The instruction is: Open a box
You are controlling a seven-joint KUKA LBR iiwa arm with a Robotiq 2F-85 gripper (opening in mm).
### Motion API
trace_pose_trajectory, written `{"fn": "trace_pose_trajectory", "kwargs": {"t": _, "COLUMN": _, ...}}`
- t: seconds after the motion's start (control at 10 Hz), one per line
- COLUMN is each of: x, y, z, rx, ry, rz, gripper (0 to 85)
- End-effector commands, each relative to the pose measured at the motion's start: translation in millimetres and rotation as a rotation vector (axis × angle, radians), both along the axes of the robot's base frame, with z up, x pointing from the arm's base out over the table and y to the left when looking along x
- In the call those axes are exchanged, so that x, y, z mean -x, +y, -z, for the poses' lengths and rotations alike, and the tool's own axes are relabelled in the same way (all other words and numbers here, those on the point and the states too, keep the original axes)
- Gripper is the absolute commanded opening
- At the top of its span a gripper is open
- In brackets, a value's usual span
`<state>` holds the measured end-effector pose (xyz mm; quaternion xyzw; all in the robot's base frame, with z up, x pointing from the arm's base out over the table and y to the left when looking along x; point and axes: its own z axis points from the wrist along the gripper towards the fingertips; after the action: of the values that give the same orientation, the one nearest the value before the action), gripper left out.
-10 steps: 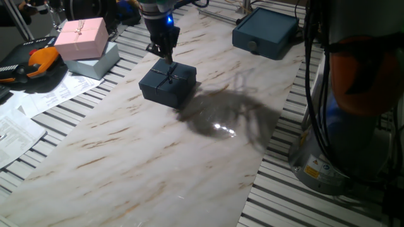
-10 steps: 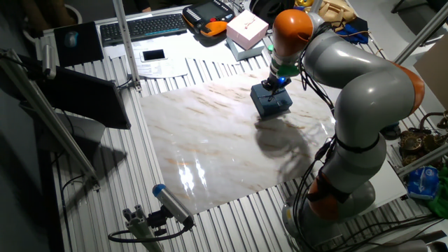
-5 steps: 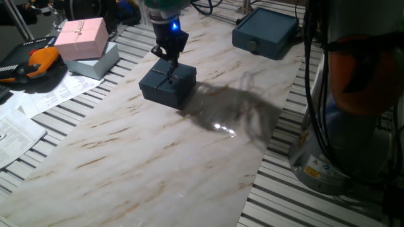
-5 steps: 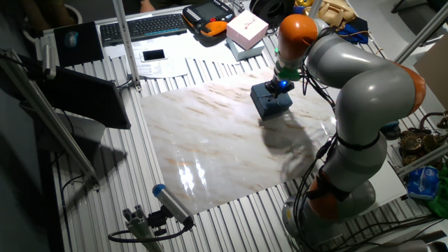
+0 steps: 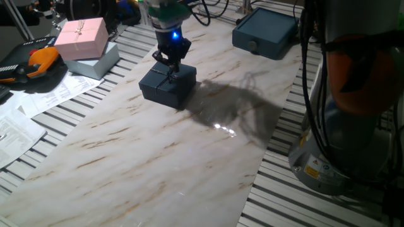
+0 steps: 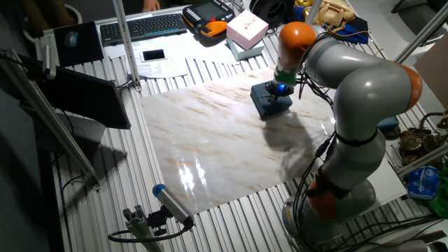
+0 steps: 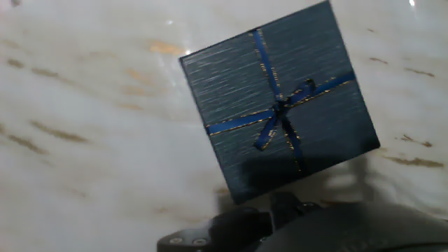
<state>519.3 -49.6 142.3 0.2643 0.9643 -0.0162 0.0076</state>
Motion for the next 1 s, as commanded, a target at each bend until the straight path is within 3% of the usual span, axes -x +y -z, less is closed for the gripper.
{"fn": "trace_pose_trajectory", "kwargs": {"t": 0.0, "x": -3.7, "y": -6.7, "z": 2.2, "rx": -0.035, "ry": -0.008, "rz": 0.019, "gripper": 0.0}}
{"fn": "trace_pose_trajectory", "kwargs": {"t": 0.2, "x": -12.0, "y": -14.4, "z": -4.5, "rx": -0.026, "ry": -0.002, "rz": 0.072, "gripper": 0.0}}
{"fn": "trace_pose_trajectory", "kwargs": {"t": 0.5, "x": -12.0, "y": -14.4, "z": -4.5, "rx": 0.002, "ry": -0.010, "rz": 0.090, "gripper": 0.0}}
{"fn": "trace_pose_trajectory", "kwargs": {"t": 0.6, "x": -12.0, "y": -14.4, "z": -4.5, "rx": -0.034, "ry": -0.002, "rz": 0.092, "gripper": 0.0}}
{"fn": "trace_pose_trajectory", "kwargs": {"t": 0.7, "x": -12.0, "y": -14.4, "z": -4.5, "rx": -0.035, "ry": 0.021, "rz": 0.094, "gripper": 0.0}}
{"fn": "trace_pose_trajectory", "kwargs": {"t": 0.8, "x": -12.0, "y": -14.4, "z": -4.5, "rx": -0.082, "ry": 0.050, "rz": 0.119, "gripper": 0.0}}
{"fn": "trace_pose_trajectory", "kwargs": {"t": 0.9, "x": -12.0, "y": -14.4, "z": -4.5, "rx": -0.092, "ry": 0.072, "rz": 0.135, "gripper": 0.0}}
